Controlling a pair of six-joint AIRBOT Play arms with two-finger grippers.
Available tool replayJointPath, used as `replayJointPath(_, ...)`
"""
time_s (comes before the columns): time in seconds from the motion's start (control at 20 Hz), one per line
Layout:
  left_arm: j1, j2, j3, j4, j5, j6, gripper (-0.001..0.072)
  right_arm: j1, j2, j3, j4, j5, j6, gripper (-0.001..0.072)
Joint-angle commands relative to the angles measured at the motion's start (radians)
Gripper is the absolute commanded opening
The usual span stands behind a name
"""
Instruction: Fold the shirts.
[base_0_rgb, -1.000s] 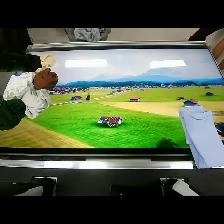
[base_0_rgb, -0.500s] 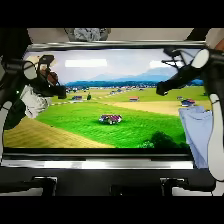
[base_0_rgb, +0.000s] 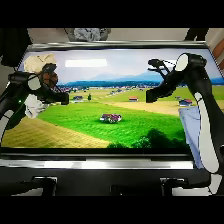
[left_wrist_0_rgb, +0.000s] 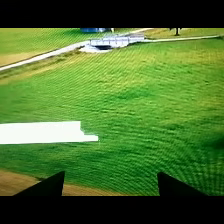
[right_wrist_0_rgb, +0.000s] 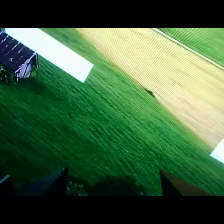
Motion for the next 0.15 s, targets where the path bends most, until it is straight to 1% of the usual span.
replayJointPath(0.0, 0.0, 0.002, -0.006, -0.002, 0.007, -0.001, 0.0713, 0.002, -0.002, 0.001, 0.003, 0.008, 0.003, 0.0699)
replayJointPath(0.1, 0.0, 0.002, -0.006, -0.002, 0.007, -0.001, 0.0713, 0.002, -0.002, 0.001, 0.003, 0.008, 0.003, 0.0699)
